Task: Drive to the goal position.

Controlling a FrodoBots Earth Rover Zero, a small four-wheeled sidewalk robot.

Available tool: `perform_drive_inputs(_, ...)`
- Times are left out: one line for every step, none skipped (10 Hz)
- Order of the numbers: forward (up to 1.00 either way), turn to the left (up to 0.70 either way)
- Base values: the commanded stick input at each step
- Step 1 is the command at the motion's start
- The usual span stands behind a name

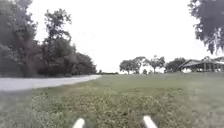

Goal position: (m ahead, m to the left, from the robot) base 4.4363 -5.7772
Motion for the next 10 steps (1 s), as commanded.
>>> perform_drive_inputs(0.7,0.35)
perform_drive_inputs(0.7,0.35)
perform_drive_inputs(0.7,0.35)
perform_drive_inputs(0.7,0.35)
perform_drive_inputs(0.7,0.35)
perform_drive_inputs(0.7,0.35)
perform_drive_inputs(0.7,0.35)
perform_drive_inputs(0.7,0.35)
perform_drive_inputs(0.7,0.0)
perform_drive_inputs(0.7,0.0)
